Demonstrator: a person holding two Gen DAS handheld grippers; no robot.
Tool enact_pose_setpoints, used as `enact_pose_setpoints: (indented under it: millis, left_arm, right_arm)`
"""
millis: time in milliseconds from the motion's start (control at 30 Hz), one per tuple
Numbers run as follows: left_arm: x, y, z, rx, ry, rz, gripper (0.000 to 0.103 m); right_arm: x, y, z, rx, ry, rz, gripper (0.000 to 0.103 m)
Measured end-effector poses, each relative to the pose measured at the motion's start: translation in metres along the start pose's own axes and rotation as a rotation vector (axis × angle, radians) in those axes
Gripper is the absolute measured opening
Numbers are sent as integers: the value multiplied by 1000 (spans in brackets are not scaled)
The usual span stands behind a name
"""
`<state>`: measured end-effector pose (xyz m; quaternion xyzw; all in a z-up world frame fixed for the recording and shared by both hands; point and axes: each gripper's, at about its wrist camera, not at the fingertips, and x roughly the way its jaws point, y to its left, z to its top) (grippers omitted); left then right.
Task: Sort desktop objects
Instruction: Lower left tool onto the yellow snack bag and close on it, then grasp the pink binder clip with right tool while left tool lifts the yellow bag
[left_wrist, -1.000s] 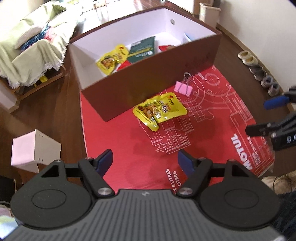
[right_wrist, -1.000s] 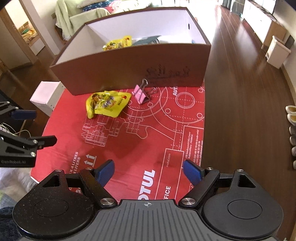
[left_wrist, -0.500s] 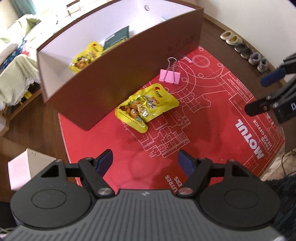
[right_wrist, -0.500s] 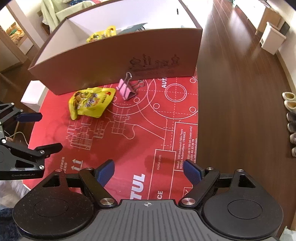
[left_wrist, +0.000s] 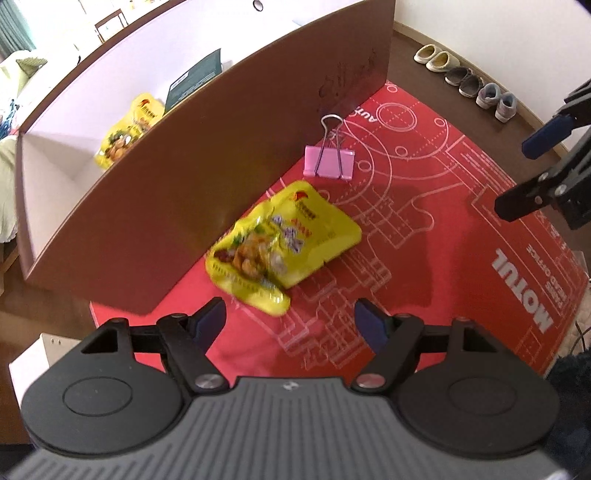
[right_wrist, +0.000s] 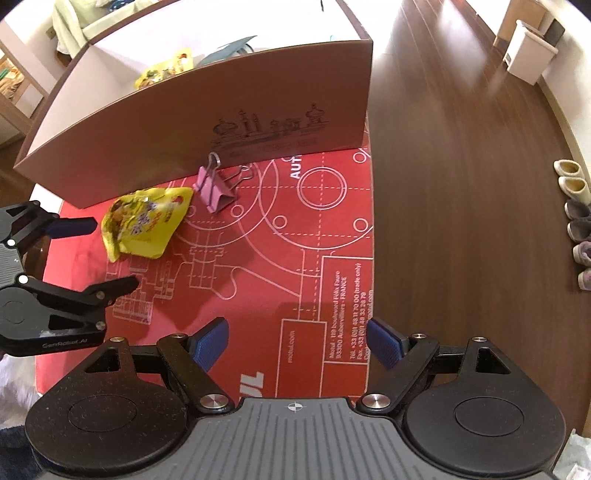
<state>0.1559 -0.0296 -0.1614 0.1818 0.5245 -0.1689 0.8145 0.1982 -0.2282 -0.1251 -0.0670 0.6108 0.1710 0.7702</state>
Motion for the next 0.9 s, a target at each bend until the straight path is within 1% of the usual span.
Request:
enact_pose_setpoints:
  millis: [133, 367, 467, 500, 567, 600, 633, 667, 700, 733, 767, 900]
  left_arm:
    - [8, 3, 5, -17, -39, -6, 70]
    - [22, 9, 10, -60, -102, -6, 71]
    - [26, 6, 11, -24, -96, 29, 69]
    - [26, 4, 11, -3, -98, 42, 62]
    - [23, 2, 10, 25, -96, 45, 55]
    - [21, 0, 10, 43, -92, 52, 45]
    - [20, -2, 9, 66, -85, 61, 40]
    - [18, -5, 7, 89, -77, 66, 39]
    - [15, -6, 5, 99, -71, 64, 36]
    - [11, -7, 3, 96, -66, 54, 36]
    - [7, -6, 1, 84, -57, 37, 36]
    - [-9, 0, -10, -15, -23, -25, 35]
  right_arm:
    - [1, -3, 3, 10, 8, -7, 84]
    - [3, -3, 4, 1, 20, -16, 84]
    - [3, -2, 5, -9, 18, -15, 84]
    - [3, -1, 6, -13, 16, -14, 84]
    - [3, 1, 7, -21, 13, -8, 84]
    - [3, 3, 7, -25, 12, -4, 84]
    - [3, 4, 7, -28, 10, -1, 84]
    - [3, 4, 7, -31, 9, 1, 84]
    - [3, 5, 7, -34, 8, 4, 84]
    - [3, 6, 7, -35, 7, 6, 84]
    - [3, 7, 7, -37, 4, 9, 84]
    - [3, 9, 6, -42, -19, 24, 84]
